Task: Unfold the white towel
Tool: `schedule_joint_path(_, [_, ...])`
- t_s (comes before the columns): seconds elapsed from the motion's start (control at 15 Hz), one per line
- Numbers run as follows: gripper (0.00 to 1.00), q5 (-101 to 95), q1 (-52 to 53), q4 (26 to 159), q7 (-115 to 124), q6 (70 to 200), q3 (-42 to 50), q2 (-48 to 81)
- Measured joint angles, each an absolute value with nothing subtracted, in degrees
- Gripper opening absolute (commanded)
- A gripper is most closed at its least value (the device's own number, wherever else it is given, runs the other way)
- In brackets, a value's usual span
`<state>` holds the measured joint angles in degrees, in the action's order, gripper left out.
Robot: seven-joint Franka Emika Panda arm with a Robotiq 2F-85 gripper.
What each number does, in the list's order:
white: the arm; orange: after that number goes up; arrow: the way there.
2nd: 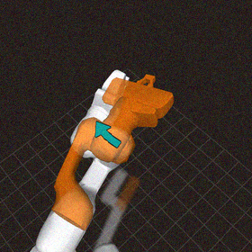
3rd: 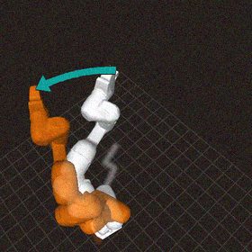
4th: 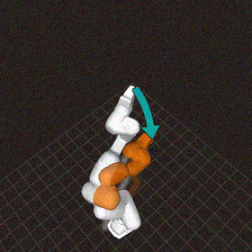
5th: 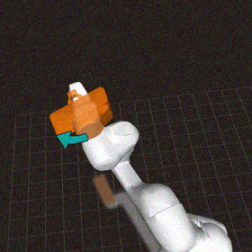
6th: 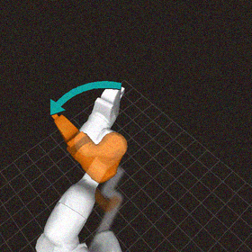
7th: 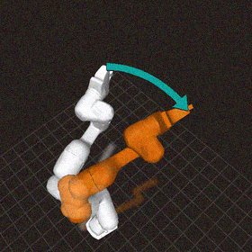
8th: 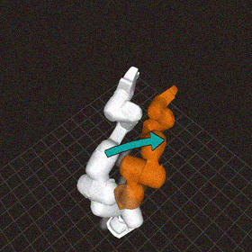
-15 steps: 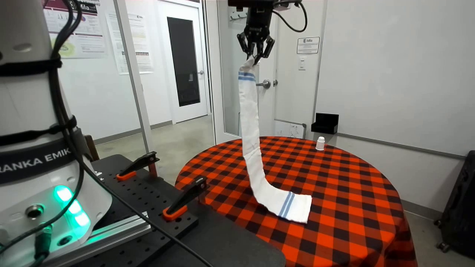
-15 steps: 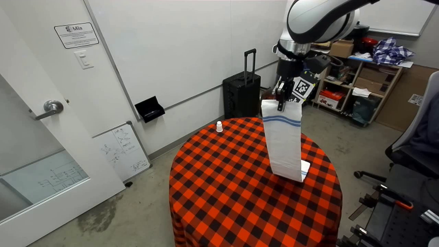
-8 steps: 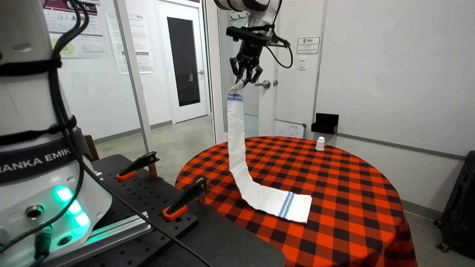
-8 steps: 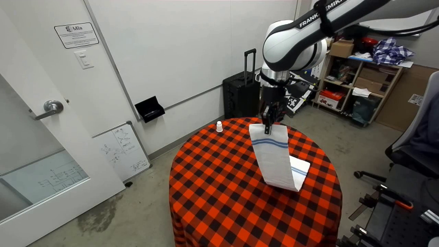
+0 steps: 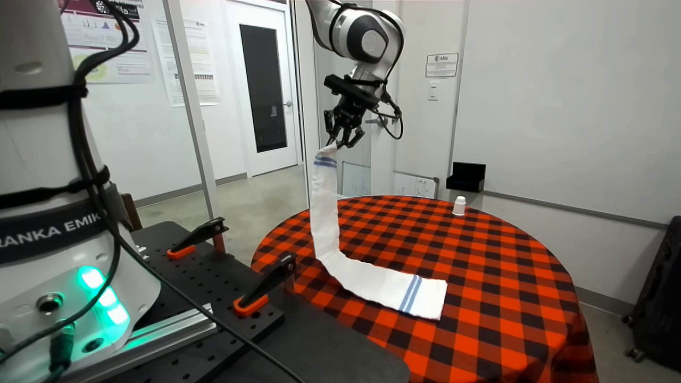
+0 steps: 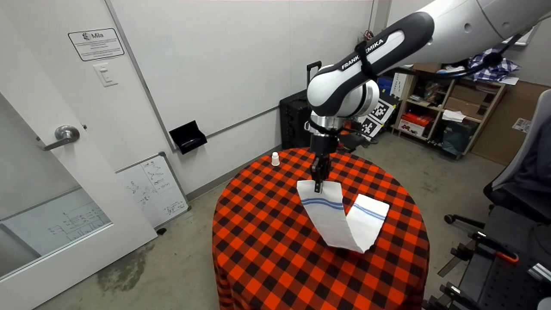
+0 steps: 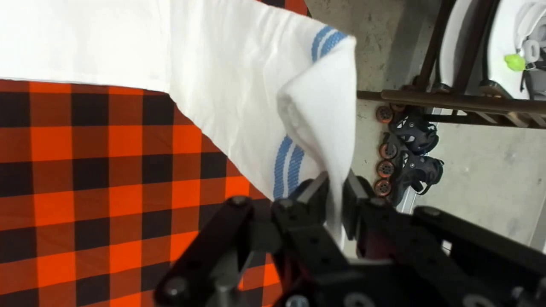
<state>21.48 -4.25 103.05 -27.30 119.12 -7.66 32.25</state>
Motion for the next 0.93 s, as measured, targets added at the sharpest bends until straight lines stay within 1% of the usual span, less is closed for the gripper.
schedule_joint_path(0.47, [0.02, 23.01, -5.39, 97.88, -27.3, 119.13, -10.7, 41.45])
schedule_joint_path(0.93, [0.02, 23.01, -5.79, 96.48, -27.44, 119.85, -12.97, 47.0])
